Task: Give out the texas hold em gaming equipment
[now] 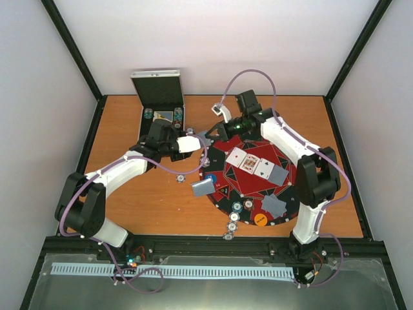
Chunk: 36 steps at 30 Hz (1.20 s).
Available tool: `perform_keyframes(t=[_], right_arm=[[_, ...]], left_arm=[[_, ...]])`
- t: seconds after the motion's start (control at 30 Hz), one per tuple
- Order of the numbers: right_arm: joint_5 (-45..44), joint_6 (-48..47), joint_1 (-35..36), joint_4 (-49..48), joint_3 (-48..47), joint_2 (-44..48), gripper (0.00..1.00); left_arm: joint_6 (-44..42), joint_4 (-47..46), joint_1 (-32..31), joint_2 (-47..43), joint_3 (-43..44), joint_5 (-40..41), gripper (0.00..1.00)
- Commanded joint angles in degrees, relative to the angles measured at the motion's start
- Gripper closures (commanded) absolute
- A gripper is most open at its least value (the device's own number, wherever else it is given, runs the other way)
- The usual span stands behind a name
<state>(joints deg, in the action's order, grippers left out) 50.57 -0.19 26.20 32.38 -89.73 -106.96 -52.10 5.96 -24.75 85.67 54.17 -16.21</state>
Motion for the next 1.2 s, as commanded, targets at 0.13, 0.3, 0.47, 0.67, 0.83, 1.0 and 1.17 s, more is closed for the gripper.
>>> perform_keyframes(t=[0.13, 0.3, 0.47, 0.67, 0.83, 1.0, 1.17], right_arm=[[-2.51, -7.06, -3.73, 7.67, -3.2, 5.26, 0.97], [-3.01, -10.06, -8.82, 10.69, -3.97, 8.85, 0.97], [-13.03, -17.41, -11.86, 16.51, -4.72, 12.94, 0.97], [-44.61, -33.66, -12.22, 26.68, -0.4, 18.8, 0.97], [-61.1, -44.43, -12.21, 35.51, 7.33, 23.61, 0.97], [-65.56, -41.74, -13.74, 45.15, 10.86, 21.19, 0.97], [-58.86, -40.61, -13.92, 49.25, 16.64, 18.1, 0.97]], left_arm=[[-0.64, -0.58, 0.32, -0.72, 0.76, -1.28, 0.48], [-0.3, -0.84, 0.32, -0.96, 0.41, -1.32, 0.48], [0.26, -0.98, 0.32, -1.15, 0.15, -1.24, 0.48], [0.75, -1.6, 0.44, -2.15, -0.18, -2.1, 0.47], [0.22, -1.59, 1.26, -3.22, -0.63, -3.1, 0.47], [0.1, -2.1, 1.37, -3.8, -1.05, -3.73, 0.47], [0.21, -2.1, 1.37, -4.01, -1.17, -3.92, 0.47]])
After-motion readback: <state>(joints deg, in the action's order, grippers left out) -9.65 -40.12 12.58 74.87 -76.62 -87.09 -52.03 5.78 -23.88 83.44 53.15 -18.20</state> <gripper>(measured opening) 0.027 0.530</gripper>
